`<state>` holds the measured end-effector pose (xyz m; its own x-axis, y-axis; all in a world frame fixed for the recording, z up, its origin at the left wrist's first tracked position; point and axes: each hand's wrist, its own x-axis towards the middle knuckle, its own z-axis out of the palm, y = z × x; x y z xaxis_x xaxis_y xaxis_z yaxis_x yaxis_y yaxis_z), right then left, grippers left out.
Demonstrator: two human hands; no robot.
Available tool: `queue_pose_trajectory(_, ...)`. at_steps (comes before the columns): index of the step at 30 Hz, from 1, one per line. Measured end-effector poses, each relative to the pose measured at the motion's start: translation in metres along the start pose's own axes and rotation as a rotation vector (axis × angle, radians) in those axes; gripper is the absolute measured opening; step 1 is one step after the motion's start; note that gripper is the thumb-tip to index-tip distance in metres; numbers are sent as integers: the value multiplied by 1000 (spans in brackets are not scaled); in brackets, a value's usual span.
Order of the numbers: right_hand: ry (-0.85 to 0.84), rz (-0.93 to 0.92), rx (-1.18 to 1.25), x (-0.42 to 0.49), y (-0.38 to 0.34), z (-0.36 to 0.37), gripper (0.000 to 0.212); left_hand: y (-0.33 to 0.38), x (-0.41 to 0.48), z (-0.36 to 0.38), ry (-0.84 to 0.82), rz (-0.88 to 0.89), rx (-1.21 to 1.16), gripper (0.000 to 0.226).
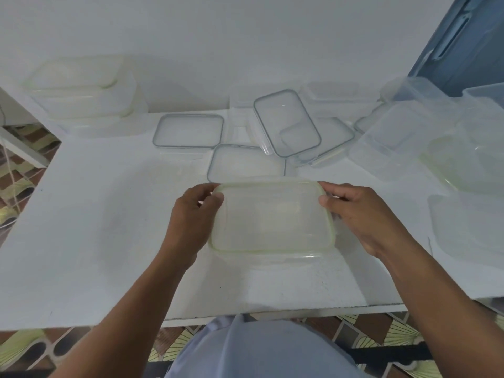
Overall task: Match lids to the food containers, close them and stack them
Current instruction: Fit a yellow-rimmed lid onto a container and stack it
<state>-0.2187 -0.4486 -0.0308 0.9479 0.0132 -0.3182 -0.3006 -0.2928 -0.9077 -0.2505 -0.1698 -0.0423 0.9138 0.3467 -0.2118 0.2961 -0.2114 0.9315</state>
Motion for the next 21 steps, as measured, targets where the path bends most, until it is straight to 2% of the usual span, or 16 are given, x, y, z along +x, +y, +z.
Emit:
queue_pose_trajectory(2,-23,-31,-76,-1,-1,-2,31,-1,2,4,22,68,153,21)
queue_pose_trajectory(4,17,-94,-251,-2,2,-2,33,1,2,3,16,113,272,24)
queue_pose_trajectory(5,73,-171,-374,-3,5,-2,40,1,3,1,9,142,341,28)
queue_pose_trajectory(7,136,-400,-562,-6,4,-2,58,2,-1,-4,25,259,508,49)
queue_pose_trajectory(8,118,-509,-619,-9,1,-2,67,4,-5,-6,20,353,573,60)
queue_pose_trajectory(10,-20,-666,-746,-14,-7,0,87,7,-14,-8,-81,591,658,76)
queue_pose_trajectory(12,-252,-690,-937,-18,-15,5,111,4,-18,-9,-289,785,798,93)
queue_pose_trajectory(14,-439,-648,-1155,-20,-16,10,128,-1,-19,-8,-486,870,1021,113)
queue_pose_trajectory(17,-460,-695,-1328,-16,-9,15,134,-1,-16,-8,-574,900,1232,129)
queue_pose_trajectory(21,-423,-712,-1329,-13,-3,18,124,-6,-14,-8,-527,944,1210,124)
